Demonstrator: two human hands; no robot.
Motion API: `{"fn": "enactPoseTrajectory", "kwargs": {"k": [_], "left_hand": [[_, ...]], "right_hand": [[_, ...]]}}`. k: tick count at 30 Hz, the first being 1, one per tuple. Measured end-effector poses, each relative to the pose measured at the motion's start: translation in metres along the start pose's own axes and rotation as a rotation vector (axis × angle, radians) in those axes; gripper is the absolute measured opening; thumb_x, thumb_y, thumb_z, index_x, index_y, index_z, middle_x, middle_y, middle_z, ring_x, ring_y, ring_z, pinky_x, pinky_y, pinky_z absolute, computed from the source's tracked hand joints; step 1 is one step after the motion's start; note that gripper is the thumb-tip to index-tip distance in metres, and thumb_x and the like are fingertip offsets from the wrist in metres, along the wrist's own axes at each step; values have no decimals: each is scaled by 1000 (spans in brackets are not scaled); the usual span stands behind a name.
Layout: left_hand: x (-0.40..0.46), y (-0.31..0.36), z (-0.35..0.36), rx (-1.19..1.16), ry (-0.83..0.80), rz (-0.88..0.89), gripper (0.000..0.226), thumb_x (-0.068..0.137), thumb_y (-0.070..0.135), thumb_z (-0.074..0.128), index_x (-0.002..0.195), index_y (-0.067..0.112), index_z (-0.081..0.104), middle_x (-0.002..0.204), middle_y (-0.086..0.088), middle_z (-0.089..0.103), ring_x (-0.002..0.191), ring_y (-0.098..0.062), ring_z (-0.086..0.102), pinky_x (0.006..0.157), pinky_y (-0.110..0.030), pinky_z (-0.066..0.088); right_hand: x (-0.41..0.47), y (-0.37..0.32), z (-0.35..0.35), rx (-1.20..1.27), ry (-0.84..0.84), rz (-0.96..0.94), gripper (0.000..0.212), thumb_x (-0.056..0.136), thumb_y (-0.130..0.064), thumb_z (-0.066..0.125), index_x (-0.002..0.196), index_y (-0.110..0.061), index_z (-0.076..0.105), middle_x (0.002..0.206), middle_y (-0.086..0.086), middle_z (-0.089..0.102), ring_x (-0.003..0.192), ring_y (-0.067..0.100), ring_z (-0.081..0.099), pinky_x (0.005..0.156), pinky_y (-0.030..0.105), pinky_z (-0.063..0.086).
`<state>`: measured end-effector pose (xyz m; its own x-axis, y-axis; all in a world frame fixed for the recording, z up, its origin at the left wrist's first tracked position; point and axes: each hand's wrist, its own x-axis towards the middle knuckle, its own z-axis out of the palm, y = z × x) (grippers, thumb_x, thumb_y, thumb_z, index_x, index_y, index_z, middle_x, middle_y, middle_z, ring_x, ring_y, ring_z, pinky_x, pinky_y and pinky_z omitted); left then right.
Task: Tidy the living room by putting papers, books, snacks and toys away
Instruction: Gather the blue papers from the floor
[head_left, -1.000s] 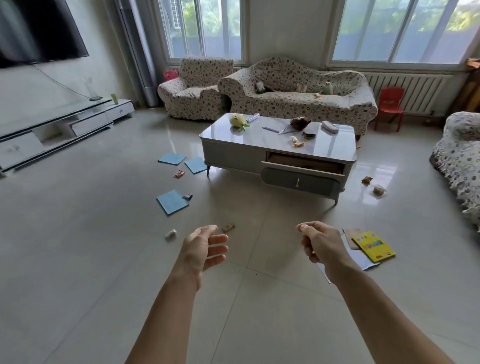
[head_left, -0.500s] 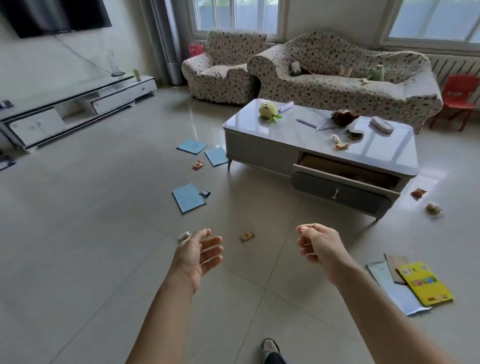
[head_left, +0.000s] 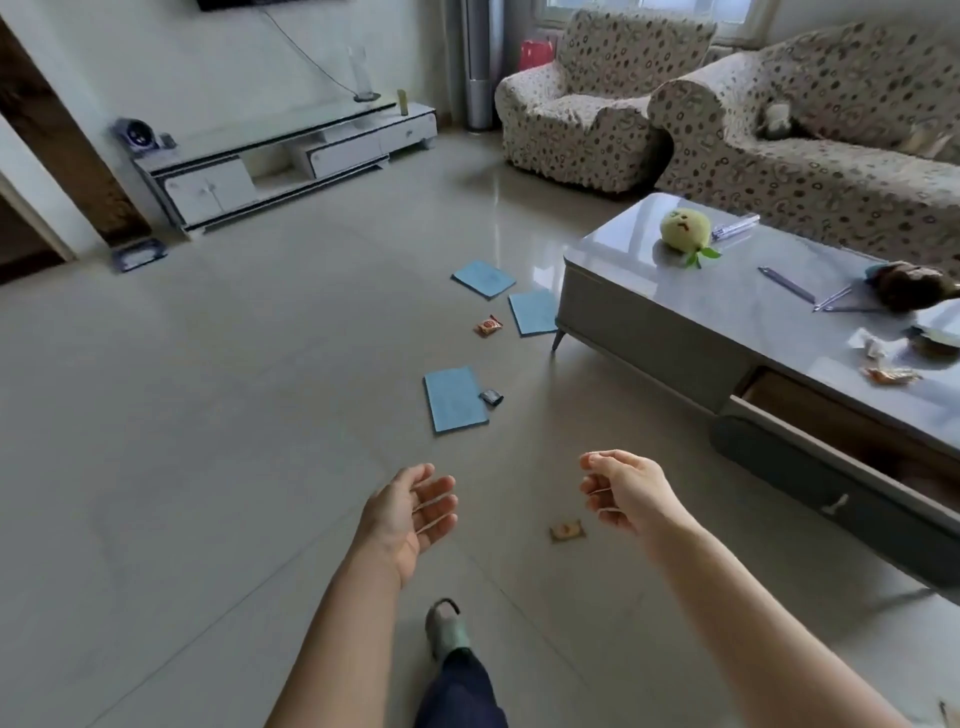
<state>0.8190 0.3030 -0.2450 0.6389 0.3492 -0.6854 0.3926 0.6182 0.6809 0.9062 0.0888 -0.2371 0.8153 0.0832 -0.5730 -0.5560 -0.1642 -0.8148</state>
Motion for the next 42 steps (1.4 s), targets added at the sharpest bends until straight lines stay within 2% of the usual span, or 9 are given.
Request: {"fn": "enactPoseTrajectory", "kwargs": {"k": [6, 15, 28, 31, 37, 42], "left_hand": [[110, 92, 18, 9, 22, 9, 15, 98, 24, 47, 92, 16, 59, 85, -7, 68, 66, -18, 62, 58, -29, 52], [264, 217, 56, 126, 28, -23, 13, 96, 20, 48, 89, 15, 57, 82, -6, 66, 66, -19, 59, 64, -31, 49], [484, 280, 122, 164, 114, -192, 10, 95, 18, 51, 92, 12, 58, 84, -9, 67, 64, -19, 59, 60, -31, 50], [544, 287, 149, 190, 142, -232, 11, 95, 17, 53, 100, 10, 59, 83, -9, 67, 61, -18, 59, 56, -28, 51], [651, 280, 173, 170, 166, -311, 12, 95, 16, 53, 103, 9, 59, 86, -11, 67, 64, -20, 61, 58, -30, 52], [741, 256, 162, 177, 192, -365, 16, 96, 17, 53, 107, 8, 59, 88, -12, 68, 64, -21, 63, 58, -31, 53]], "right_hand": [[116, -64, 67, -7, -10, 25, 11, 92, -12, 52, 92, -13, 64, 65, 4, 58, 45, 13, 49, 49, 21, 33], [262, -144, 151, -13, 19, 125, 11, 92, -11, 52, 91, -12, 63, 66, 5, 57, 48, 15, 48, 49, 20, 33], [495, -207, 197, -46, 6, 254, 11, 93, -11, 52, 89, -9, 63, 65, 7, 57, 45, 17, 47, 45, 20, 31], [565, -217, 206, -56, -9, 325, 11, 92, -10, 53, 87, -8, 62, 63, 7, 56, 44, 17, 46, 43, 19, 30], [677, -204, 226, -87, -16, 442, 10, 92, -9, 53, 90, -6, 62, 63, 8, 57, 44, 18, 49, 40, 17, 30], [755, -164, 257, -80, -29, 535, 11, 93, -10, 51, 95, -7, 62, 69, 11, 60, 47, 19, 53, 42, 19, 34]]}}
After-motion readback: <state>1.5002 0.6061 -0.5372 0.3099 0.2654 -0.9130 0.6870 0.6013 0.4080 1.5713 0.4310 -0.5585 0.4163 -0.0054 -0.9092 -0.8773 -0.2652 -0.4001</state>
